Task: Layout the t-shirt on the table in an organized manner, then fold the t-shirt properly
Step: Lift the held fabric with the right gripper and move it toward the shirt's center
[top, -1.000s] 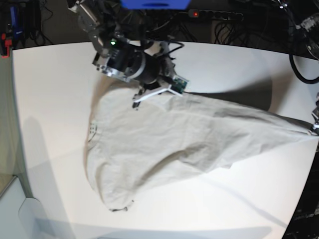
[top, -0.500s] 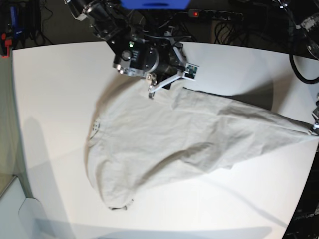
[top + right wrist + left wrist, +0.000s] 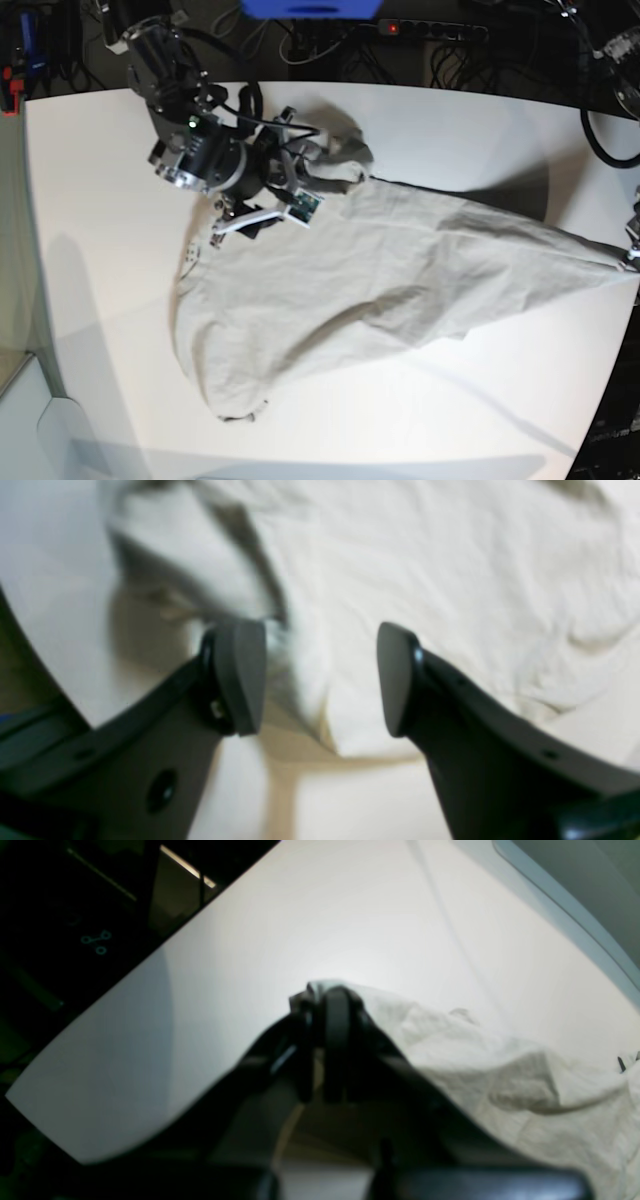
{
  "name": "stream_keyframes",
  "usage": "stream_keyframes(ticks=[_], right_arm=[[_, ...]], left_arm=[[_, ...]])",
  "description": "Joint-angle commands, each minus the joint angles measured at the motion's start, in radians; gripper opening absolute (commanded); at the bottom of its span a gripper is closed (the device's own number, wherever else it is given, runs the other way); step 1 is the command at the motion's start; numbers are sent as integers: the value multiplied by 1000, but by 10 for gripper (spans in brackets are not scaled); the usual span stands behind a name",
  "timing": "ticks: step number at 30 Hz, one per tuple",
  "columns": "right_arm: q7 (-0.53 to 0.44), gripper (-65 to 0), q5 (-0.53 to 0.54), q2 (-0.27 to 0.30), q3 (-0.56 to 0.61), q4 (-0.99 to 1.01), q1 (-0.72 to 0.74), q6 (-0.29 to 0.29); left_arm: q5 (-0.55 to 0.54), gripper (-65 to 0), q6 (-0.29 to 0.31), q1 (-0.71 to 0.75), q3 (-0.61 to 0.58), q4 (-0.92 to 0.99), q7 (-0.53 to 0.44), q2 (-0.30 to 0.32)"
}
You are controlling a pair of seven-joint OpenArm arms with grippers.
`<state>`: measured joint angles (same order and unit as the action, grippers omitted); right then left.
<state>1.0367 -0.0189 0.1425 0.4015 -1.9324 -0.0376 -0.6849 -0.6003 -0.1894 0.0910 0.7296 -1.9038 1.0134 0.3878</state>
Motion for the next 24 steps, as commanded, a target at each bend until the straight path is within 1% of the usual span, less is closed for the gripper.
stream_keyframes(ticks=[1, 5, 7, 9, 13, 18, 20, 21, 22, 24], right_arm=[[-14, -303, 12, 16, 3, -19, 8, -13], [-23, -303, 12, 42, -3, -19, -23, -13], [-25, -304, 12, 78, -5, -14, -35, -13], [-26, -304, 12, 95, -3, -14, -48, -13], [-89, -306, 12, 113, -5, 0, -55, -13], [-146, -309, 12, 107, -3, 104, -45, -13], [-187, -335, 12, 107, 3, 147, -23, -13], [-206, -365, 12, 107, 4, 175, -12, -13], [-218, -405, 12, 105, 6, 198, 0, -13], [-218, -506, 12, 104, 9, 221, 40, -13]], left_arm=[[-4, -645, -6, -12, 5, -13, -26, 21], [-4, -645, -6, -12, 5, -13, -26, 21], [-4, -645, -6, -12, 5, -13, -26, 21], [-4, -645, -6, -12, 5, -13, -26, 21], [-4, -645, -6, -12, 5, -13, -26, 21], [-4, -645, -6, -10, 8, -13, -26, 21], [-4, -645, -6, -7, 8, -13, -26, 21], [-4, -645, -6, -7, 8, -13, -26, 21], [-4, -645, -6, -4, 8, -13, -26, 20], [-4, -645, -6, -4, 9, -13, -26, 6]])
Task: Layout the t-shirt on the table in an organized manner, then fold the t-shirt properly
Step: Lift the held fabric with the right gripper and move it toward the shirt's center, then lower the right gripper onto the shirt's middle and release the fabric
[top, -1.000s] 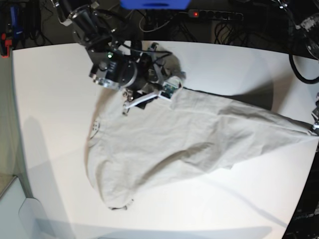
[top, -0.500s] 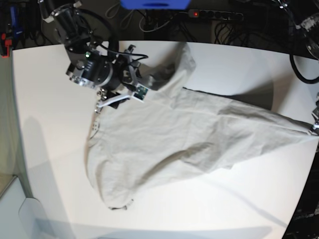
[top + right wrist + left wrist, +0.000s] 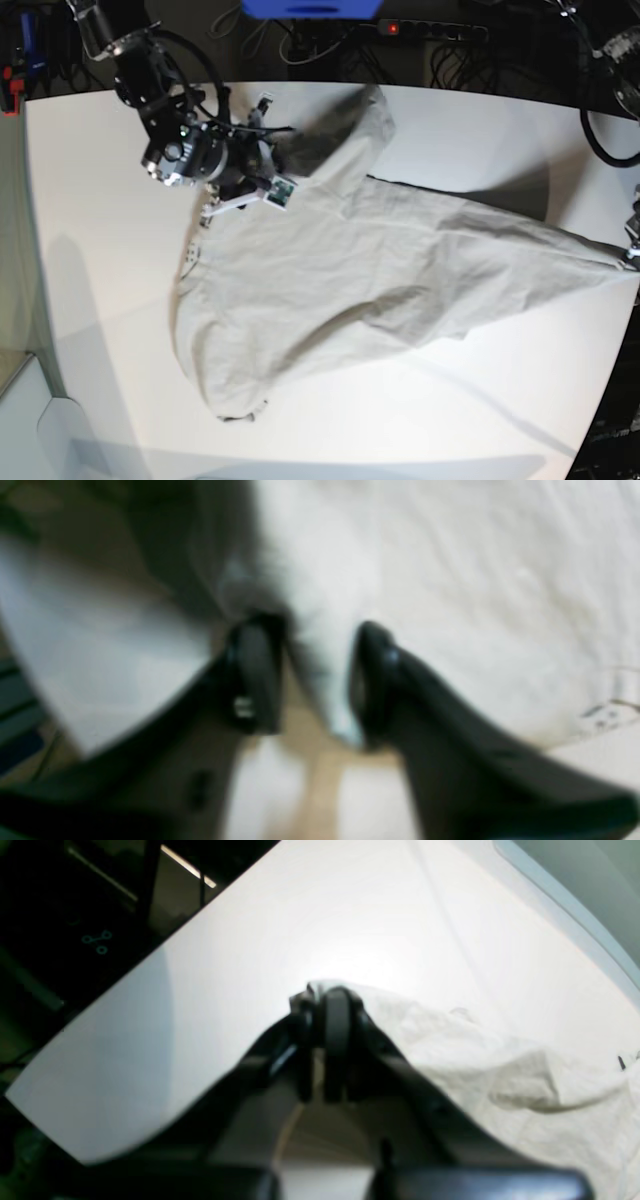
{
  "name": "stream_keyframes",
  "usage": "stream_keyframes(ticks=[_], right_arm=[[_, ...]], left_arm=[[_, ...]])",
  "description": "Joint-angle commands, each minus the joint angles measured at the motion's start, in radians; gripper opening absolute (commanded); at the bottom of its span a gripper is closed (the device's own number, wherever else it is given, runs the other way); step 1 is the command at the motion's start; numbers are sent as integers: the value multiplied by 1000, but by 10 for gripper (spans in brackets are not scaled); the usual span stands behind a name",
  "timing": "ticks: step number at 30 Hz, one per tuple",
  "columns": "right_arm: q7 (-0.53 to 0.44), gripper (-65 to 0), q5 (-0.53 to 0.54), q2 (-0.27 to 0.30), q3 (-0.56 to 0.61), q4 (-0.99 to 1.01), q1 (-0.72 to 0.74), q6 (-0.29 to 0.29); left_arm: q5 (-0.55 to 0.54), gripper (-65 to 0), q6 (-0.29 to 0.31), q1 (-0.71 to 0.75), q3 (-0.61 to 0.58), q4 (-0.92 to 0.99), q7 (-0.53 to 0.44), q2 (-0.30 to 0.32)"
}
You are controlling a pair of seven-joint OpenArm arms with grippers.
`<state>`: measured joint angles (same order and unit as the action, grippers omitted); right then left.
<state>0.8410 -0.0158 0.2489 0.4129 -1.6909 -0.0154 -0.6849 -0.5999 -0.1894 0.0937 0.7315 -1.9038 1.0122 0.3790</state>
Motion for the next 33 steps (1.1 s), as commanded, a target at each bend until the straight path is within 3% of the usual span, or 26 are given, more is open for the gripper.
stream_keyframes(ticks=[1, 4, 10, 15, 19, 22, 30, 33], right_arm=[[-21, -560, 9, -4, 7, -19, 42, -13], [14, -650, 9, -16, 42, -27, 122, -13], [140, -642, 9, -67, 189, -22, 297, -13], [149, -640, 7, -98, 384, 51, 395, -13], [154, -564, 7, -96, 604, 202, 532, -13], [154, -482, -23, -99, 673, 277, 572, -13], [154, -306, -318, -148, 666, 254, 512, -13], [143, -291, -390, -156, 554, 165, 435, -13]], left_arm=[[-4, -645, -6, -7, 7, -13, -25, 5], [-2, -645, -6, -7, 7, -13, -25, -4], [-2, -645, -6, -7, 6, -13, -25, -4], [-2, -645, -6, -5, 7, -13, -25, -4], [-2, -645, -6, -5, 7, -13, -23, -4], [-2, -645, -6, -4, 7, -13, -23, -4], [-2, -645, -6, 5, 4, -12, -25, -5], [-2, -645, -6, 8, 6, -12, -25, -5]])
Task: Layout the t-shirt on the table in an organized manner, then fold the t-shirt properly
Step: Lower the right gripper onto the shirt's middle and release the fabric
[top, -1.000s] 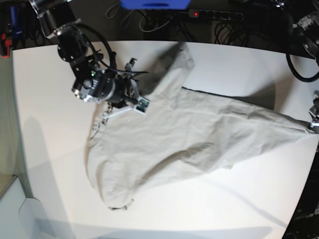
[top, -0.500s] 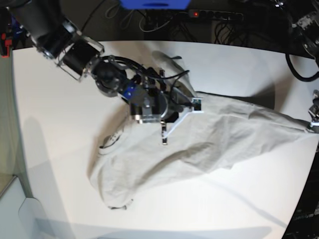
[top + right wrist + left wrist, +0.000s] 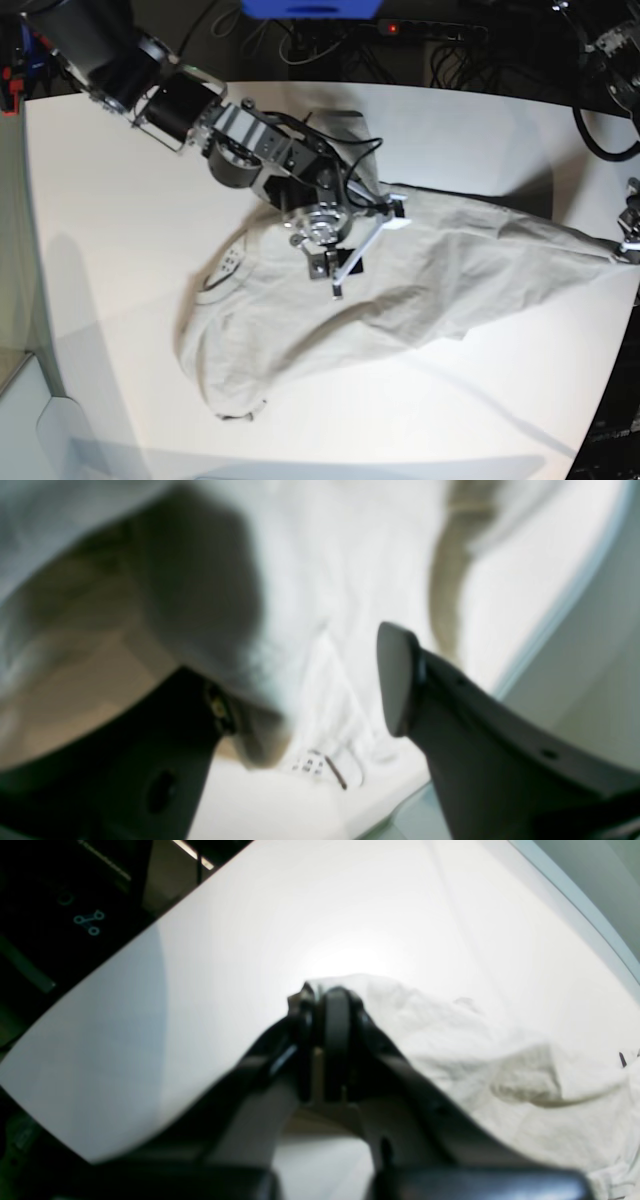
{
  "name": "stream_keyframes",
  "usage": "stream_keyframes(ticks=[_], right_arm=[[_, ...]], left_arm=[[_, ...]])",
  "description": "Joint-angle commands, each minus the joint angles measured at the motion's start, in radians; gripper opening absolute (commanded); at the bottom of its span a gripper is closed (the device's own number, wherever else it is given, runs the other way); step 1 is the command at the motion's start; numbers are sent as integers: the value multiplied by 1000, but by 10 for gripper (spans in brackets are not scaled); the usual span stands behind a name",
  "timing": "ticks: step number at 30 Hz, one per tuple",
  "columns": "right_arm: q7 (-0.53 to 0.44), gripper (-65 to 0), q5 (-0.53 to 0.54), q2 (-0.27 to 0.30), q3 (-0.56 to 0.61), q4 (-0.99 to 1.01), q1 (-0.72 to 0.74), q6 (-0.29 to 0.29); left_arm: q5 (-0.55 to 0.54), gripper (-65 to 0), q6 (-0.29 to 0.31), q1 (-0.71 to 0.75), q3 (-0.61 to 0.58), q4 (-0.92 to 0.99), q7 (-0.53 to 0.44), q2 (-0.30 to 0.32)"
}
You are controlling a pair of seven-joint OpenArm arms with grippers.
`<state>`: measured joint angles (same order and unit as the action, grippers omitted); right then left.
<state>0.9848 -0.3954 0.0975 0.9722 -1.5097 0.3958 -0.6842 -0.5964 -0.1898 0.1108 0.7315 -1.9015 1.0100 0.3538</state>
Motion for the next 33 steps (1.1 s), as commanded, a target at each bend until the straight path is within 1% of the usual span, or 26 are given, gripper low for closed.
stream_keyframes(ticks=[1, 3, 7, 8, 12, 15, 17, 19, 24, 26, 30, 33], right_arm=[[-5, -291, -29, -6, -46, -47, 2, -14], [-31, -291, -35, -25, -124, -94, -28, -14], [-82, -291, -35, -38, -284, -156, -65, -14], [-93, -291, -35, -52, -316, -167, -71, -14], [-93, -291, -37, -100, -468, -190, -73, -14], [-97, -292, -37, -109, -528, -194, -88, -14], [-99, -291, -35, -111, -525, -220, -113, -14], [-106, -290, -35, -103, -468, -239, -136, -14], [-182, -290, -37, -12, -256, -240, -140, -14], [-185, -290, -38, 6, -218, -240, -130, -14], [-182, -290, -63, -2, -232, -231, -105, -14], [-183, -289, -90, -57, -296, -234, -111, -14]], left_arm=[[-6, -645, -6, -9, 6, -14, -23, 20], [-6, -645, -6, -9, 6, -13, -23, 20], [-6, -645, -6, -9, 6, 12, -23, 20], [-6, -645, -6, -7, 6, 12, -23, 20], [-6, -645, -6, 7, 6, 12, -23, 20], [-6, -645, -6, 7, 6, 13, -23, 20], [-6, -645, -6, 7, 6, 13, -23, 20], [-6, -645, -6, 7, 6, 13, -23, 20], [-6, -645, -6, 5, 6, 7, -23, 1], [-6, -645, -6, 7, 6, 10, -23, 0], [-6, -645, -6, 7, 6, 13, -23, 0], [-6, -645, -6, 7, 7, 12, -23, -19]])
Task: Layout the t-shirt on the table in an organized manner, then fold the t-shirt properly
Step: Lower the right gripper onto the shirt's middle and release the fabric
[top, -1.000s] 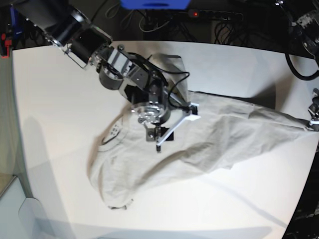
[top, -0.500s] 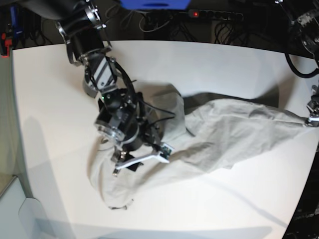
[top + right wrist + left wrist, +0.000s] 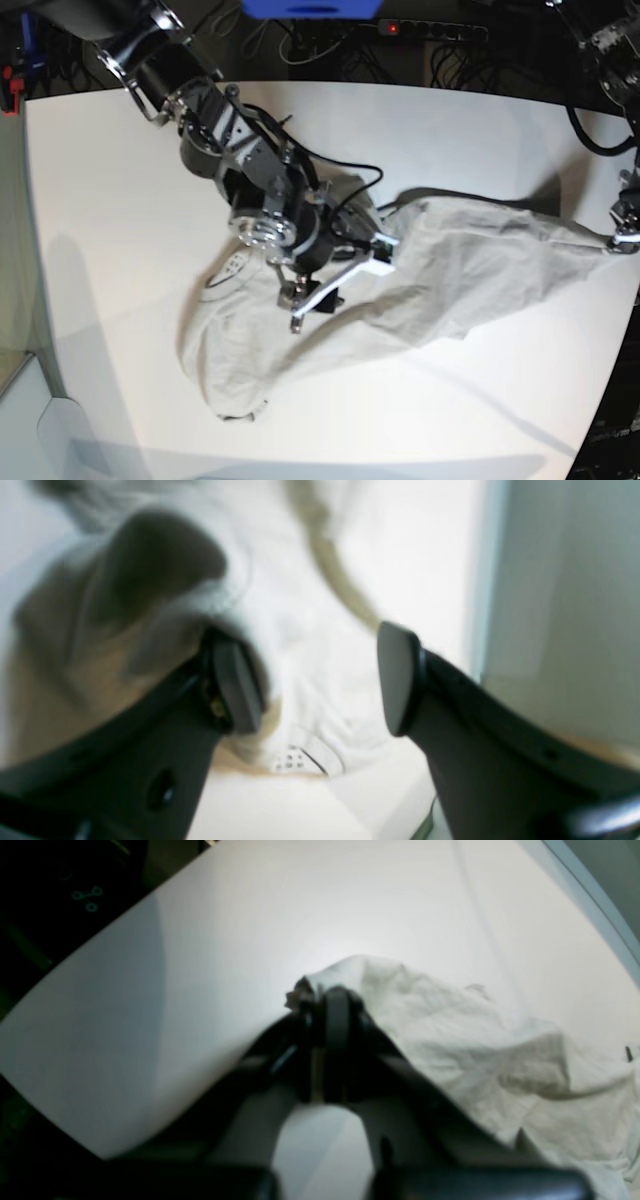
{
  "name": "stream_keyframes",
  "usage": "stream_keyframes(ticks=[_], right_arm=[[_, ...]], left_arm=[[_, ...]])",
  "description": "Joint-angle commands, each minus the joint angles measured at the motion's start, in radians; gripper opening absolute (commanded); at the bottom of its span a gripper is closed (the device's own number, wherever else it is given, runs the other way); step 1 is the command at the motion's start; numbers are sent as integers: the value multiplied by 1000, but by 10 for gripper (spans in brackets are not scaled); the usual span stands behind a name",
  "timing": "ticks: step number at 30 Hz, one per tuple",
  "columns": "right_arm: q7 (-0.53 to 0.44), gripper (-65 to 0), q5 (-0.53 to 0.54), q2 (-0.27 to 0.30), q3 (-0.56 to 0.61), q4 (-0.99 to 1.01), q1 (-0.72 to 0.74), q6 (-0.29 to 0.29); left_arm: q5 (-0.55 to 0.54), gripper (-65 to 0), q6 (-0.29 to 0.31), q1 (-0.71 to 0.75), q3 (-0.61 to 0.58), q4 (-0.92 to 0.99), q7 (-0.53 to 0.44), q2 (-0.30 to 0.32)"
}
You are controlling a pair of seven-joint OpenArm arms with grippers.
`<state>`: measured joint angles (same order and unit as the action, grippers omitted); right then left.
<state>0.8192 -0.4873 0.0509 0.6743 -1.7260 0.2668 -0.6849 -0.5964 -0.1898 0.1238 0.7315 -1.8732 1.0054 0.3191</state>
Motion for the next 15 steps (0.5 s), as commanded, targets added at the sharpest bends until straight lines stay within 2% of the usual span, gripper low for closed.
stream_keyframes(ticks=[1, 10, 15], right_arm=[[-19, -289, -9, -27, -20, -16, 16, -13], [-30, -289, -7, -102, -159, -9, 10, -13], [-130, -288, -9, -151, -163, 11, 10, -13]], left_arm=[[-6, -645, -6, -6, 7, -18, -18, 16], [-6, -645, -6, -6, 7, -16, -18, 16], [-6, -645, -6, -6, 1, -16, -18, 15]])
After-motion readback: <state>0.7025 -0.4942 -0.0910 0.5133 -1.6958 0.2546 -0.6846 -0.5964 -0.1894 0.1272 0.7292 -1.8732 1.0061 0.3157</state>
